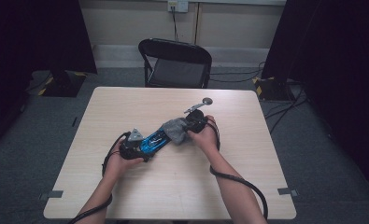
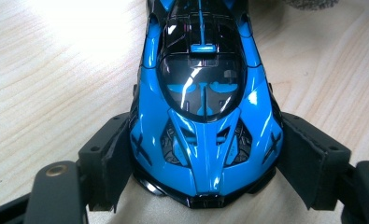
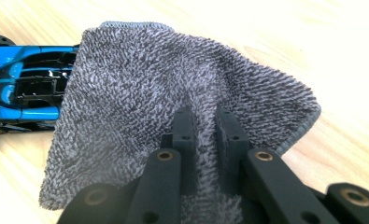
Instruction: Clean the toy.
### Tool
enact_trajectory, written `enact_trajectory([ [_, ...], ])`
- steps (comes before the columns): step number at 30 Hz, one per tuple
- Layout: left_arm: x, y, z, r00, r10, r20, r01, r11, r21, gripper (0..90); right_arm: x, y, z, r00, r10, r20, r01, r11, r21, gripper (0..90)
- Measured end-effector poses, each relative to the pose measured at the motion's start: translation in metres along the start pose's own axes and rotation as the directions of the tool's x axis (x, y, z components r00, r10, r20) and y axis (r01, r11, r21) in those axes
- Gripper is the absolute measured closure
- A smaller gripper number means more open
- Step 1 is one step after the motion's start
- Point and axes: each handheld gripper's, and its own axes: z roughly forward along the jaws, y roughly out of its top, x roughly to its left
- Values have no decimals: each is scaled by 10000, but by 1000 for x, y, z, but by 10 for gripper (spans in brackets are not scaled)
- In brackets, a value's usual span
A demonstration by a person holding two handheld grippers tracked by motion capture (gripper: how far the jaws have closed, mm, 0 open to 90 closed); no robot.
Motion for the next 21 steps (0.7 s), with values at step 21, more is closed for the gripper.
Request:
enact_trajectory([
  [21, 0, 0, 0, 10000, 0, 3, 0, 10000, 9, 242, -21, -17, -13, 9982, 520, 291, -516, 9986, -143, 809],
])
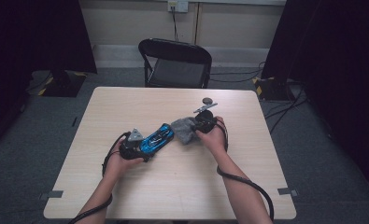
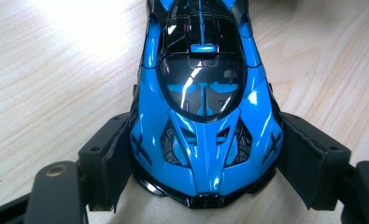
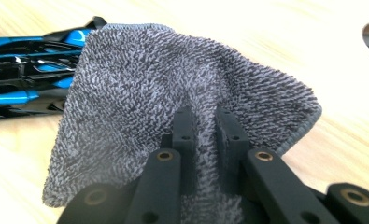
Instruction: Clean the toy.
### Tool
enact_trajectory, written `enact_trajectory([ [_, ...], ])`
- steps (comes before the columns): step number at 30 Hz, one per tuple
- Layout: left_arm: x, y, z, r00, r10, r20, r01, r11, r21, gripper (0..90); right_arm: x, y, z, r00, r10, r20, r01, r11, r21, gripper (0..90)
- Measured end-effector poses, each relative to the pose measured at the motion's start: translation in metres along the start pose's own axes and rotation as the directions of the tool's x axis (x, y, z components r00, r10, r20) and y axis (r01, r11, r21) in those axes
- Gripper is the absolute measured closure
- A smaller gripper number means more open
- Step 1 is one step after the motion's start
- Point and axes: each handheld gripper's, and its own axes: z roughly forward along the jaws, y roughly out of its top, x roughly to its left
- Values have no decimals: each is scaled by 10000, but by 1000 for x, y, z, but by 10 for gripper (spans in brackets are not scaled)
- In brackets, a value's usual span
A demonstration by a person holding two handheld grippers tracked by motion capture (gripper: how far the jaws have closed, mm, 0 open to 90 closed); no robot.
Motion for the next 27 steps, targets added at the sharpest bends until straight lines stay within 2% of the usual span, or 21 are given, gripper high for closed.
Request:
enact_trajectory([
  [11, 0, 0, 0, 10000, 0, -9, 0, 10000, -2, 241, -9, -17, -9, 9998, 190, 88, -190, 9998, 4, 806],
  [19, 0, 0, 0, 10000, -29, -16, 29, 10000, 11, 239, -8, -28, -11, 9991, 398, -173, -399, 9992, -47, 787],
  [23, 0, 0, 0, 10000, -68, -11, 68, 10000, 15, 229, -6, -34, -11, 9985, 408, -365, -412, 9991, -102, 728],
  [27, 2, -1, -1, 9996, -279, 10, 279, 9996, 17, 200, -4, -33, -12, 9990, 220, -388, -228, 9995, -202, 594],
])
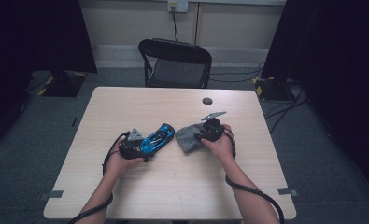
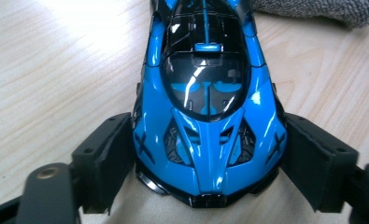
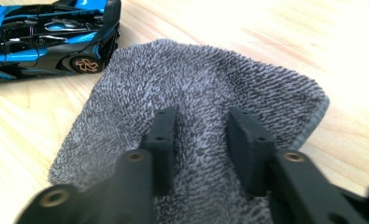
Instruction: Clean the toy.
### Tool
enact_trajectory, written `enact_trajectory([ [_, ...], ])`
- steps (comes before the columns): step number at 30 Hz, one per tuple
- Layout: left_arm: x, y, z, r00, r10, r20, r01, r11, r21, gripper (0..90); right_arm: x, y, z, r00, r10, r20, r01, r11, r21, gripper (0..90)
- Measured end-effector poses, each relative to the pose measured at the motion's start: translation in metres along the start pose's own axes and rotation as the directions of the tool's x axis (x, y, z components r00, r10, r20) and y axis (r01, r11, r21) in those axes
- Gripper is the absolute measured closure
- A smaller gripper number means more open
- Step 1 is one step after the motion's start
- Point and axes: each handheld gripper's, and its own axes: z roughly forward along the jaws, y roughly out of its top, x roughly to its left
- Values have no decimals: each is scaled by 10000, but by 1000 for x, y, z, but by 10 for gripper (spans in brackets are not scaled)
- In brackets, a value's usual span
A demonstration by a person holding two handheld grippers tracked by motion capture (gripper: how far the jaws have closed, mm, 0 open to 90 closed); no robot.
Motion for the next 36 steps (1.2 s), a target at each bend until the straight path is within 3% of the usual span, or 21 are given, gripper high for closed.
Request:
enact_trajectory([
  [1, 1, 0, 0, 10000, 19, -21, -19, 10000, 24, 190, 0, 1, -1, 9999, 47, -91, -48, 10000, -79, 549],
  [5, 3, 0, -2, 10000, 24, -34, -24, 10000, 52, 176, 0, 3, -4, 9997, -199, -149, 197, 9997, -137, 509],
  [13, 1, 2, -4, 9999, 103, -28, -102, 9999, 42, 177, -5, 7, -14, 9986, -409, -324, 393, 9980, -486, 491],
  [18, 1, 4, -6, 9999, -48, 90, 49, 9999, -127, 180, -16, 8, -13, 9998, -79, -196, 69, 9986, -521, 494],
  [20, 2, 5, -7, 9999, 95, -33, -96, 9998, -168, 178, -17, 8, -13, 9997, -65, -233, 52, 9985, -540, 493],
  [21, 2, 5, -7, 10000, -25, 84, 27, 9998, -213, 177, -18, 8, -13, 9998, -114, -174, 104, 9982, -589, 497],
  [24, 3, 7, -11, 10000, 30, -35, -30, 9998, -200, 168, -21, 8, -14, 9996, -141, -261, 124, 9979, -636, 525],
  [30, 0, 9, -13, 9997, 108, 240, -102, 9997, -234, 209, -29, 7, -19, 9995, 13, -316, -35, 9976, -697, 541],
  [34, 0, 12, -18, 9997, 194, 165, -188, 9992, -350, 213, -32, 2, -22, 9997, 17, -237, -32, 9980, -629, 601],
  [36, -1, 14, -21, 9993, 126, 359, -107, 9985, -537, 241, -34, -2, -22, 9997, 88, -230, -102, 9981, -601, 628],
])
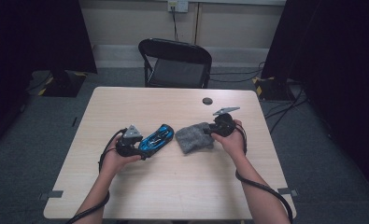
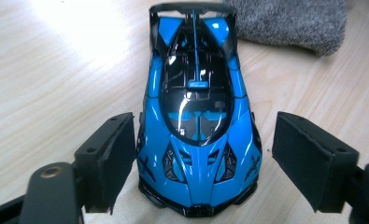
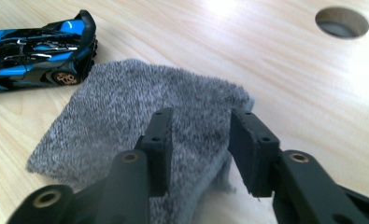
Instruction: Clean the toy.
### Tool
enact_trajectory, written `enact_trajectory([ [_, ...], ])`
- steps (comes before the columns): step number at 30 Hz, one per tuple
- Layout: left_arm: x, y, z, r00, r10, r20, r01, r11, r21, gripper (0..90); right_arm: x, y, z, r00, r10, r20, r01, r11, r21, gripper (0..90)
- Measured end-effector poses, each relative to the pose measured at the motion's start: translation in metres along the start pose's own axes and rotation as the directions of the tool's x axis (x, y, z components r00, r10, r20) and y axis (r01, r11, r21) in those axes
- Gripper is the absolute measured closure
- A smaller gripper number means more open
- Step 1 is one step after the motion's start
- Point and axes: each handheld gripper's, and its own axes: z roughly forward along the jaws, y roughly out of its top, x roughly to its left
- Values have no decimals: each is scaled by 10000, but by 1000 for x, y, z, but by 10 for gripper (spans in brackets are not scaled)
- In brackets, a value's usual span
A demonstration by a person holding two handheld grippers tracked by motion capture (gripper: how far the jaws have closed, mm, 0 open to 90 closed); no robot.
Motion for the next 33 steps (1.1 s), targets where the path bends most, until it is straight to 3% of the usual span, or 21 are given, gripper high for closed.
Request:
enact_trajectory([
  [3, -1, 3, -2, 9998, 212, -11, -212, 9998, -33, 263, -1, -8, 1, 10000, 40, 35, -41, 9997, 228, 665],
  [7, -4, 11, -1, 9992, 381, 126, -380, 9993, -63, 324, 3, -19, 0, 9995, -11, -309, 27, 9987, 501, 696],
  [9, -3, 16, 2, 9978, 662, 83, -661, 9978, -68, 352, 5, -23, -2, 9989, -39, -470, 62, 9988, 494, 698],
  [15, 6, 30, 15, 9988, 482, 13, -481, 9984, -309, 374, 18, -27, -13, 9945, -84, -1043, 129, 9990, 418, 672],
  [18, 9, 37, 24, 9988, 431, 210, -432, 9991, 12, 384, 21, -27, -16, 9931, -257, -1140, 281, 9994, 197, 623],
  [21, 9, 39, 31, 9991, 137, 406, -141, 9999, 95, 397, 18, -23, -16, 9923, -340, -1195, 332, 9994, -89, 582],
  [24, 11, 39, 36, 9990, 211, 385, -225, 9991, 353, 408, 16, -19, -13, 9913, -407, -1252, 403, 9992, -60, 526],
  [28, 11, 37, 39, 9983, -125, 570, 94, 9984, 552, 416, 19, -9, -6, 9853, -715, -1550, 694, 9974, -189, 453],
  [33, 11, 38, 39, 9988, -99, 483, 70, 9982, 599, 433, 30, -5, 11, 9753, -1032, -1955, 1109, 9934, 289, 411],
])
